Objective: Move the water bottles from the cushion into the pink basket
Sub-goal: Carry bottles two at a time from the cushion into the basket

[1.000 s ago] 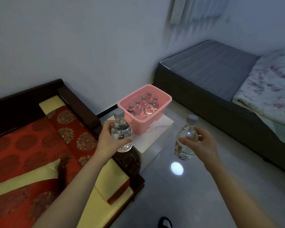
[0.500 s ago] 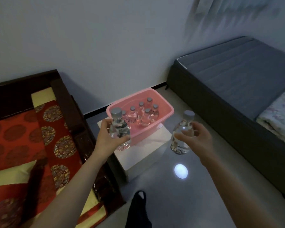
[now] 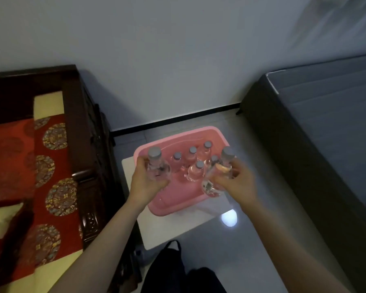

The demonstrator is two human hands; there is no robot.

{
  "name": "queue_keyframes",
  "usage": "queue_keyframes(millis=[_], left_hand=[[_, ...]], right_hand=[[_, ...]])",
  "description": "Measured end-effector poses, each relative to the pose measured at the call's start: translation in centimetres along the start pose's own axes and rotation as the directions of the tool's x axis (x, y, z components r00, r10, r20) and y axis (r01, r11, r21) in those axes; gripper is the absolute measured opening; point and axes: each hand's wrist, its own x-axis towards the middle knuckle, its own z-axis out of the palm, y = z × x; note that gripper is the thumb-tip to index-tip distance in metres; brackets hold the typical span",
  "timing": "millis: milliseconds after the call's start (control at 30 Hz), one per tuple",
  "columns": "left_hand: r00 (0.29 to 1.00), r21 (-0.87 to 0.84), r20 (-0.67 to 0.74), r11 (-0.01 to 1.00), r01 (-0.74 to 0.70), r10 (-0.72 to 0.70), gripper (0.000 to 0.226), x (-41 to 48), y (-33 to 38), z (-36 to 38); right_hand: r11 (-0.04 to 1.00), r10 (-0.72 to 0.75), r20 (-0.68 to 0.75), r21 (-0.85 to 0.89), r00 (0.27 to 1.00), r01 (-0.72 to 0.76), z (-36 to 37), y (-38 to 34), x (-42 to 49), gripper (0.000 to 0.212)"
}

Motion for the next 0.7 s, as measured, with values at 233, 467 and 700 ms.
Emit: queue_keyframes(millis=[233, 467, 700], left_hand=[[0.978, -0.001, -0.100, 0.983, 0.185, -0.184, 0.065, 3.0, -3.9, 4.5], [0.934, 0.073, -0.206, 0.947, 0.312, -0.292, 0.062, 5.3, -7.9, 8.2], [0.878, 0.102, -0.308, 0.905, 0.414, -0.367, 0.059, 7.5, -11.8, 10.8]], right_hand=[[0.982, 0.072, 0.101, -0.181, 0.992, -0.053, 6.8, 3.9, 6.2, 0.053], [0.949, 0.078, 0.248, -0.315, 0.966, 0.004, 12.2, 8.9, 10.0, 0.043], [0.945, -0.029, 0.335, -0.299, 0.942, 0.135, 15.5, 12.5, 13.2, 0.030]])
